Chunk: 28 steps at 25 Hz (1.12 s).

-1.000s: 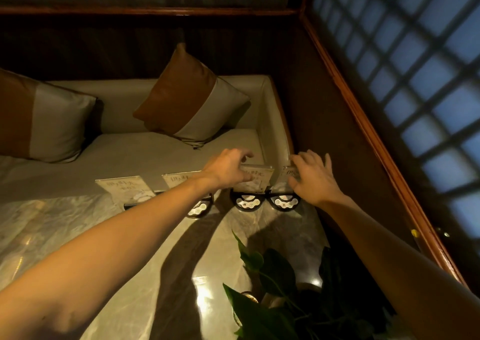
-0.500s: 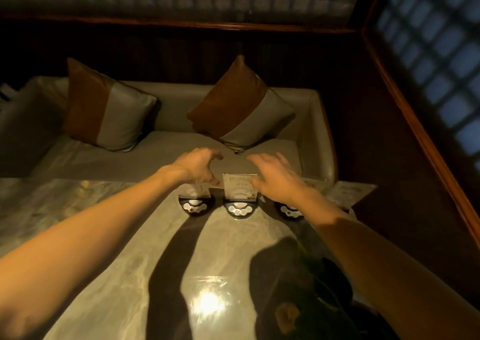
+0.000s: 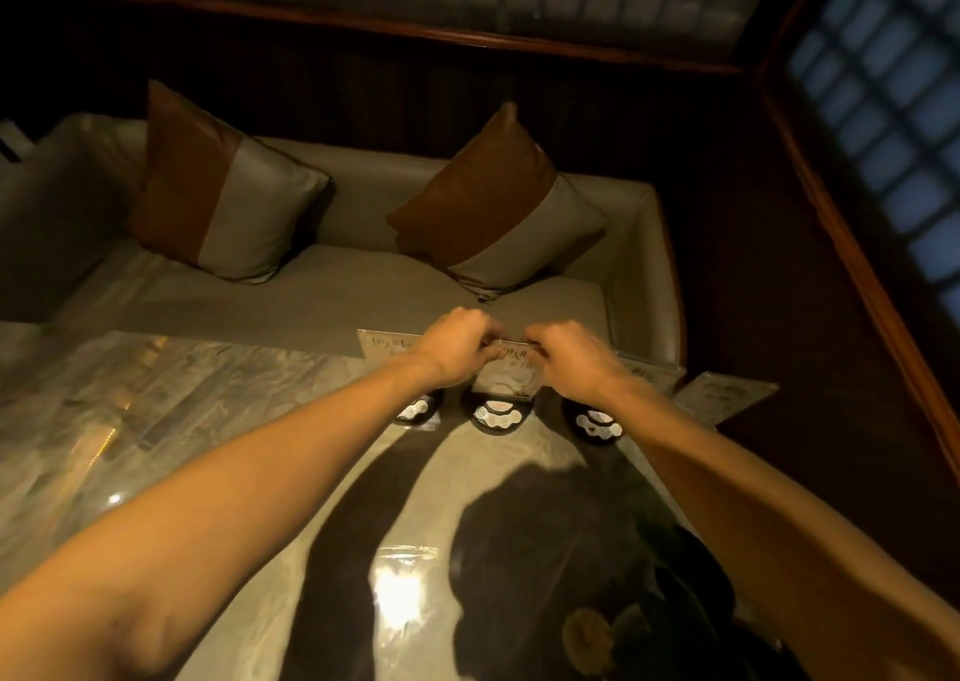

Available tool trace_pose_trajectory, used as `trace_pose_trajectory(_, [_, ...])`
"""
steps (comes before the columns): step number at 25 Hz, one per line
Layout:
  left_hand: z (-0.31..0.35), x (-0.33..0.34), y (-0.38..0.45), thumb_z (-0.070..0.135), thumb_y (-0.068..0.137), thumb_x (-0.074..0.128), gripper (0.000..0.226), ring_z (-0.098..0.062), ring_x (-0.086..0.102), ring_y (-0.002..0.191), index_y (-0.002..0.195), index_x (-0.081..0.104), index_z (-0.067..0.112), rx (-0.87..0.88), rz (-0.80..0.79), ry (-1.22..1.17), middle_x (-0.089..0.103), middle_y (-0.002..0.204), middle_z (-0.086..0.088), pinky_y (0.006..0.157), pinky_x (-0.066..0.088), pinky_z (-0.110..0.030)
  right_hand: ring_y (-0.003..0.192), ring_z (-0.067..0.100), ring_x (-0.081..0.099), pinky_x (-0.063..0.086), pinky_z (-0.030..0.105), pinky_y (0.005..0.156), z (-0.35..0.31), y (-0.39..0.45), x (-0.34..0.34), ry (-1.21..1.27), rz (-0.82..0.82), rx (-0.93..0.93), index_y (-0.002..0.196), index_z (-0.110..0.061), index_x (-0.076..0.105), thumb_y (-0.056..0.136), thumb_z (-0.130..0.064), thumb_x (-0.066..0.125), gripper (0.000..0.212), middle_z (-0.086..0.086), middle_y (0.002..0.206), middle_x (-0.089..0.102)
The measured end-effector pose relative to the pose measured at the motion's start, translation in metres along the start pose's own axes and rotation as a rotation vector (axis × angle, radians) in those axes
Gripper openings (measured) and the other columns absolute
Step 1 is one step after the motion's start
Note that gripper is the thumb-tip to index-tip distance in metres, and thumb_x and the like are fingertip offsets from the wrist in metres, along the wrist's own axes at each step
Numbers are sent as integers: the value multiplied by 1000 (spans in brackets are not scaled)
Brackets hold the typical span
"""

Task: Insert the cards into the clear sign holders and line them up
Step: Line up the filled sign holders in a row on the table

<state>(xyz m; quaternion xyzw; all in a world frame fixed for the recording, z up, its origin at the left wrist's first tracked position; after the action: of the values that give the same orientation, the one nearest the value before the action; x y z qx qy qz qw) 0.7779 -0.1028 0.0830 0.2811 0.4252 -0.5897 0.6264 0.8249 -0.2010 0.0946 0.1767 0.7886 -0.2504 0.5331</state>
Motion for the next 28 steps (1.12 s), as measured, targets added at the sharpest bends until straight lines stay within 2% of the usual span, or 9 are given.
trace_pose_trajectory(4, [13,-1,9,26,92,68,17,-20,69,93,106,76,22,22,8,-32,77,99,-2,79,53,-34,90,29,66,53,41,73,17,-6,-6,16,3,22,107,-17,71,95,-15,59,16,10,98,73])
trace_pose_trajectory(8, [23,6,17,25,93,68,18,-19,69,89,108,76,22,39,3,-59,77,97,-3,71,41,-26,92,28,68,56,49,80,30,-9,-12,33,3,42,107,-19,72,95,-17,60,17,7,100,74])
trace_pose_trajectory(11, [28,11,19,25,94,67,19,-15,64,82,110,76,23,45,10,-68,77,97,-3,70,39,-25,93,24,68,58,45,82,38,-13,-11,35,-23,64,111,-20,72,97,-18,58,19,5,102,74])
trace_pose_trajectory(16, [34,15,21,23,93,67,19,-19,69,90,110,75,22,63,34,-89,77,99,-3,72,39,-24,94,26,68,57,48,80,46,-15,-10,47,-30,73,108,-20,73,95,-17,58,20,7,102,74])
trace_pose_trajectory(21, [33,16,22,23,94,67,18,-10,60,78,109,76,20,61,28,-98,77,97,-2,71,38,-23,93,27,69,58,49,79,49,-14,-8,54,-29,72,109,-20,72,94,-17,59,20,7,102,75])
trace_pose_trajectory(28, [17,19,15,24,92,68,20,-17,69,91,111,76,23,13,44,-133,78,99,-1,75,47,-28,95,25,67,56,48,81,42,-8,-4,65,-12,41,114,-20,70,97,-18,58,21,7,105,73])
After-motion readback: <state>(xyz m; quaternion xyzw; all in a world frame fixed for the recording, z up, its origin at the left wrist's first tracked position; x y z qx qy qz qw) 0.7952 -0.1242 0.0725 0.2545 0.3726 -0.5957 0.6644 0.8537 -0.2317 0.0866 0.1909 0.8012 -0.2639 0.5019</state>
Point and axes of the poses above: each hand's wrist, its own y-axis towards the middle knuckle, its own x-axis out of the palm, z = x × y, the point moved 10 cm from there along y, towards the middle knuckle
